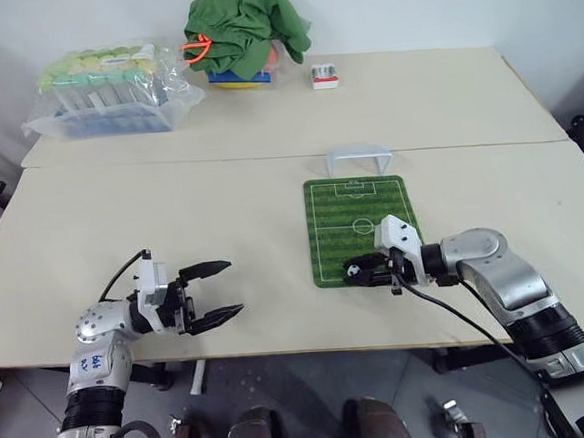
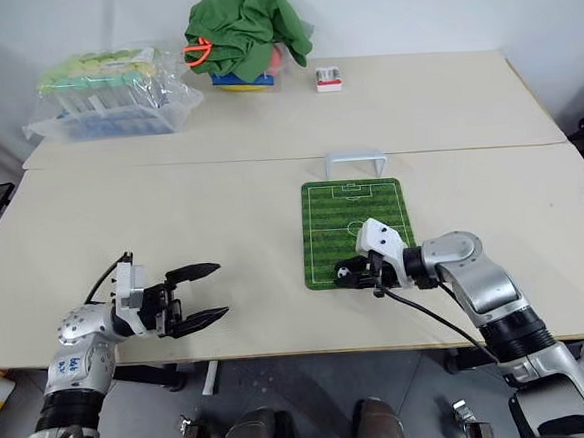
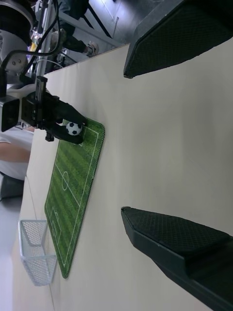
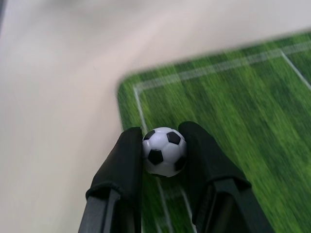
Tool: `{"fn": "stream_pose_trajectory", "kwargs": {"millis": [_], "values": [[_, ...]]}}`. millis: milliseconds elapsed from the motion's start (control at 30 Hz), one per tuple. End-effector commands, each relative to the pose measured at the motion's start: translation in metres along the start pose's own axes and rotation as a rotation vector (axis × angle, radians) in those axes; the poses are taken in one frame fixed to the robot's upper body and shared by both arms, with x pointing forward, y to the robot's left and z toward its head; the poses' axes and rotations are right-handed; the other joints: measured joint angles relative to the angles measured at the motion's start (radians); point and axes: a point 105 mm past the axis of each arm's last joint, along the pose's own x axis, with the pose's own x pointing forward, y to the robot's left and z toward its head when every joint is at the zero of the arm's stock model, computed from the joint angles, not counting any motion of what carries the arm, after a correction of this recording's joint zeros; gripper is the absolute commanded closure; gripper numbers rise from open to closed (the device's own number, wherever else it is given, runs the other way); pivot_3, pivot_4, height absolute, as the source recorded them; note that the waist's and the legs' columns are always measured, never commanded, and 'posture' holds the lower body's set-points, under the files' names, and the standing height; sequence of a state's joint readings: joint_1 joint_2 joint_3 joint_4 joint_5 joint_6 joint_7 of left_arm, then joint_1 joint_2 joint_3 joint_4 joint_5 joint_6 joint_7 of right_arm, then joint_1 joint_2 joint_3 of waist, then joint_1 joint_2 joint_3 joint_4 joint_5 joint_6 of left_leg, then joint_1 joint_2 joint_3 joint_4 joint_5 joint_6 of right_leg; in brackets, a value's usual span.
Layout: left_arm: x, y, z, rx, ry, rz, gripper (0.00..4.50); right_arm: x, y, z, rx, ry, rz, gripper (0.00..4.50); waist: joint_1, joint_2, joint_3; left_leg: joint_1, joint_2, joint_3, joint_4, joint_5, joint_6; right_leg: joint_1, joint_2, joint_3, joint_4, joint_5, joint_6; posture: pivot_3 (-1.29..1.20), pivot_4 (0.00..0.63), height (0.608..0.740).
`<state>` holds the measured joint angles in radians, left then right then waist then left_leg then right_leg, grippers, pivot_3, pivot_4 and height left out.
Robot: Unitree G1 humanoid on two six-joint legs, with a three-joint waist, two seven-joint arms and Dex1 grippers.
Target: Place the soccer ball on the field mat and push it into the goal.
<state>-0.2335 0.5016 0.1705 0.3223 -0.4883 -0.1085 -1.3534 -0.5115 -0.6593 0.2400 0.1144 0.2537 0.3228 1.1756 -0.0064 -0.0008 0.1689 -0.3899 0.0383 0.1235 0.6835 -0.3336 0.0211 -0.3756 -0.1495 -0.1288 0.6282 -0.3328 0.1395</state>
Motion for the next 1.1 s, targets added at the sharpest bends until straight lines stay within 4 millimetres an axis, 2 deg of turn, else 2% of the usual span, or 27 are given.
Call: {"fn": "stream_pose_trajectory", "kwargs": {"millis": [33, 300, 767, 933, 1100], "values": [[-0.006, -0.003, 0.006, 0.033, -0.021, 0.015, 0.00, -0.006, -0.007, 0.007, -0.043, -0.014, -0.018, 3.65, -0.003, 0.000, 0.000, 0.000, 0.000, 0.000, 0.000, 0.000, 0.000, 0.000, 0.000, 0.000, 0.000, 0.000, 0.000, 0.00, 0.150, 0.740], [-0.005, -0.009, 0.005, 0.027, -0.036, 0.030, 0.00, -0.017, -0.019, 0.000, -0.030, -0.014, -0.068, 3.65, -0.001, 0.000, 0.000, 0.000, 0.000, 0.000, 0.000, 0.000, 0.000, 0.000, 0.000, 0.000, 0.000, 0.000, 0.000, 0.00, 0.150, 0.740], [0.000, -0.005, 0.010, 0.037, -0.039, 0.021, 0.00, -0.022, -0.021, -0.008, -0.013, -0.024, -0.093, 3.65, 0.000, 0.000, 0.000, 0.000, 0.000, 0.000, 0.000, 0.000, 0.000, 0.001, 0.000, 0.000, 0.000, 0.000, 0.000, 0.00, 0.150, 0.740], [0.002, -0.004, 0.012, 0.039, -0.043, 0.019, 0.00, -0.023, -0.021, -0.002, -0.013, -0.059, -0.099, 3.65, 0.000, 0.000, 0.000, 0.000, 0.000, 0.000, 0.000, 0.000, 0.000, 0.001, 0.000, 0.000, 0.000, 0.000, 0.000, 0.00, 0.150, 0.740], [0.003, -0.004, 0.013, 0.038, -0.044, 0.017, 0.00, -0.025, -0.019, -0.009, 0.004, -0.050, -0.095, 3.65, 0.001, 0.000, 0.000, 0.000, 0.000, 0.000, 0.000, 0.000, 0.000, 0.001, 0.000, -0.001, 0.000, 0.000, 0.000, 0.00, 0.150, 0.740]]}}
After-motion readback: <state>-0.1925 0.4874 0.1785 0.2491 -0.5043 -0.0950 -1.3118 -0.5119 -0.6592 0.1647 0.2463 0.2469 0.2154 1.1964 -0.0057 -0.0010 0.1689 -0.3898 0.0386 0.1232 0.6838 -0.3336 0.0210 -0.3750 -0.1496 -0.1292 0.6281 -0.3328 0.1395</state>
